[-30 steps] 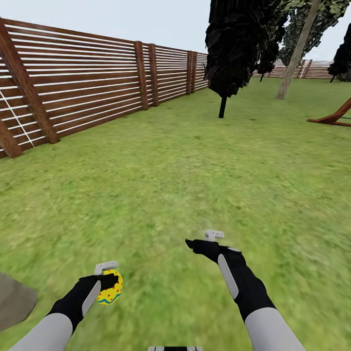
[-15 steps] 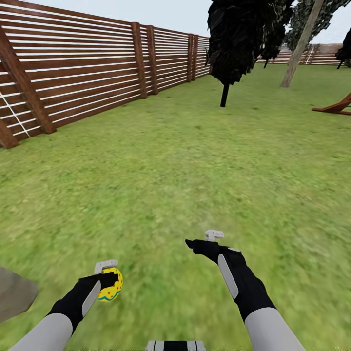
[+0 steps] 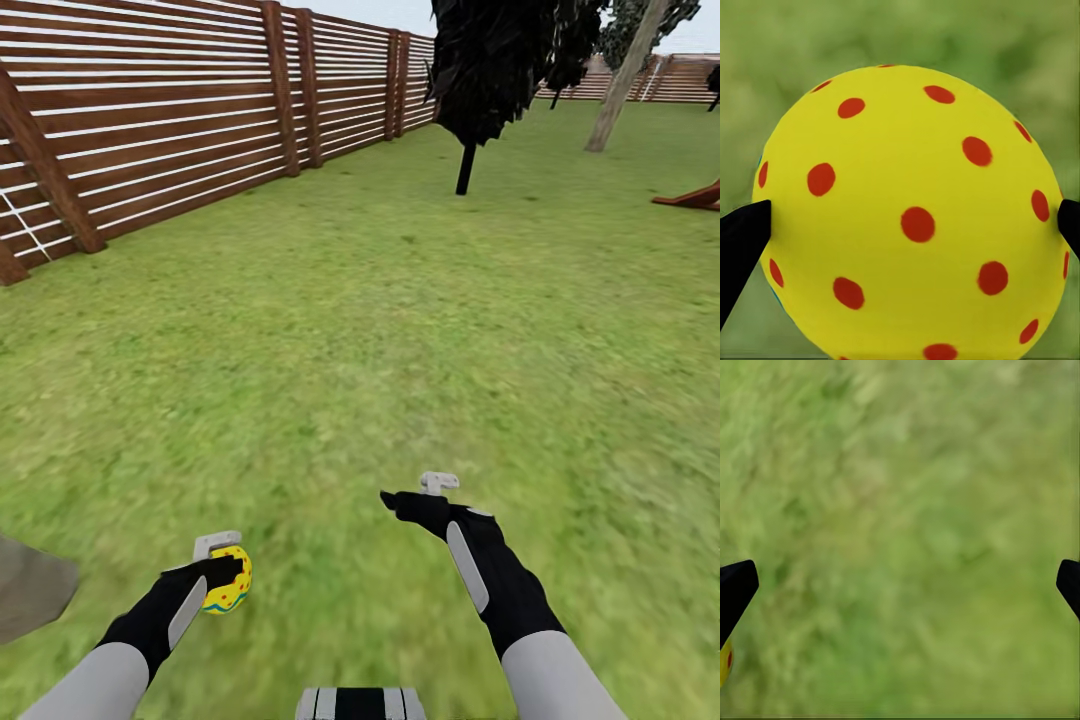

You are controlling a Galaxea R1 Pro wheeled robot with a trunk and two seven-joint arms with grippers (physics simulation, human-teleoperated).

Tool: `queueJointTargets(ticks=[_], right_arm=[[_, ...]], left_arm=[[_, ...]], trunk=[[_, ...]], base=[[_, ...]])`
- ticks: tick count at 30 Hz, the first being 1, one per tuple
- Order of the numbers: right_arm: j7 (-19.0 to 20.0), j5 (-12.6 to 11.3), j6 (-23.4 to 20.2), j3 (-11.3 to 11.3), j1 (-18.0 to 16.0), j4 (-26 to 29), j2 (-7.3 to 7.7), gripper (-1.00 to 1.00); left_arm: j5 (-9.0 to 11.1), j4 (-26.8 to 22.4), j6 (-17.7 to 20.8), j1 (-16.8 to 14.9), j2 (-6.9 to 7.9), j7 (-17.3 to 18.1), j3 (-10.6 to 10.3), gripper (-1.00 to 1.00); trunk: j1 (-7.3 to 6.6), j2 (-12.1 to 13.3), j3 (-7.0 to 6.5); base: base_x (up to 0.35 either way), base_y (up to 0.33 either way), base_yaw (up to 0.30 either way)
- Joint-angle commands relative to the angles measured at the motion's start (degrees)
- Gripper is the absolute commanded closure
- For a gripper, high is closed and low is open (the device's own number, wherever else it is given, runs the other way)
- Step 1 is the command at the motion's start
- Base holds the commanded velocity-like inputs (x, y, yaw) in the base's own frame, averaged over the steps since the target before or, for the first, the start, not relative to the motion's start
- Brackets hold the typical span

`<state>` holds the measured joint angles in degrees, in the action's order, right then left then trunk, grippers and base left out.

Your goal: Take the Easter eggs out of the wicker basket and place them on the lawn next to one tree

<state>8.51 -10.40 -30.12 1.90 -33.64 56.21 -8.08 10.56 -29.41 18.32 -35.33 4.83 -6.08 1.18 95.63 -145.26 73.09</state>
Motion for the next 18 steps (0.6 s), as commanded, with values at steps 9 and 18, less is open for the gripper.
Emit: queueJointTargets(ticks=[9,18], right_arm=[[0.02,-0.23,-0.28,-0.06,-0.02,0.04,-0.01,-1.00],[0.02,-0.23,-0.26,-0.06,-0.02,0.04,0.00,-1.00]], left_arm=[[0.60,-0.12,0.23,0.00,0.00,-0.50,-0.03,1.00],[0.60,-0.12,0.23,0.00,0.00,-0.59,-0.03,1.00]], trunk=[[0.22,-0.14,2.04],[0.45,-0.26,4.04]], base=[[0.000,0.000,0.000],[0.000,0.000,0.000]])
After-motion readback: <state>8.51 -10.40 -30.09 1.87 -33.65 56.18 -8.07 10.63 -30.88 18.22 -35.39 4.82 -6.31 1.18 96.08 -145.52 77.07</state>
